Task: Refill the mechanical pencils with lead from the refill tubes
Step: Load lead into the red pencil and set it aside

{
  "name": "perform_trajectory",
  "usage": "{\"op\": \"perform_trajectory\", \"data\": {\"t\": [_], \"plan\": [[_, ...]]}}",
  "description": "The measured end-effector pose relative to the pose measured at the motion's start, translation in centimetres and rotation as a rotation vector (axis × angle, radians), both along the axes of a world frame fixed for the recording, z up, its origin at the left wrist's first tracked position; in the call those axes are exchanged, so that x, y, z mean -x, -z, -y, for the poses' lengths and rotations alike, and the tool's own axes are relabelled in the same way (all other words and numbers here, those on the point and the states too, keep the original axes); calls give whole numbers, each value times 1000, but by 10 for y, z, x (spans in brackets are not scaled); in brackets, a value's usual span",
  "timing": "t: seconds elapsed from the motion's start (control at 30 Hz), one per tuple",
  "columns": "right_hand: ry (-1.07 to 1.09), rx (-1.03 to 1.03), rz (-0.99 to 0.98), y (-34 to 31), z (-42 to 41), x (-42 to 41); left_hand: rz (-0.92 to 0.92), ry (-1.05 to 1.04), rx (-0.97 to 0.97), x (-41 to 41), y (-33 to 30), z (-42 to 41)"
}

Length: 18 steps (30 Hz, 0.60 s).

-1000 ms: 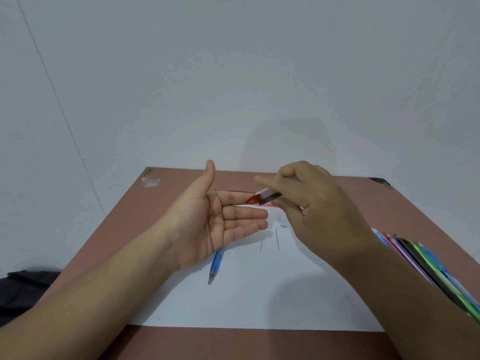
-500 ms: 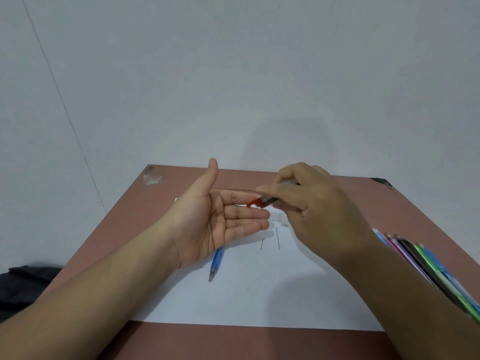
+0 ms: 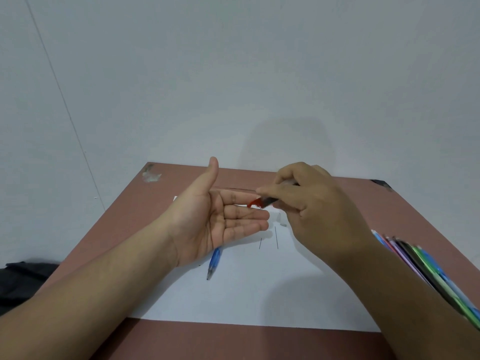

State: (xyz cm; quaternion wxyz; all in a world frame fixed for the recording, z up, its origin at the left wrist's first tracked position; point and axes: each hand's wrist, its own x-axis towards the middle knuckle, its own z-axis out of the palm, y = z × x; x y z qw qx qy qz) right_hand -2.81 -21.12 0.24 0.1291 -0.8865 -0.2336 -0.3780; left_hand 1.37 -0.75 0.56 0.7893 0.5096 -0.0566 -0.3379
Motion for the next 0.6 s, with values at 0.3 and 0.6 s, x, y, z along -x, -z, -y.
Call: {"op": "perform_trajectory", "data": {"t": [0.3,0.6], "plan": [[-1,-42,1,3,4,-4,-4,-7,15,-1,1,0],[47,-261,-228,1,0,0,79,-25,2,-4,2,-1]]}}
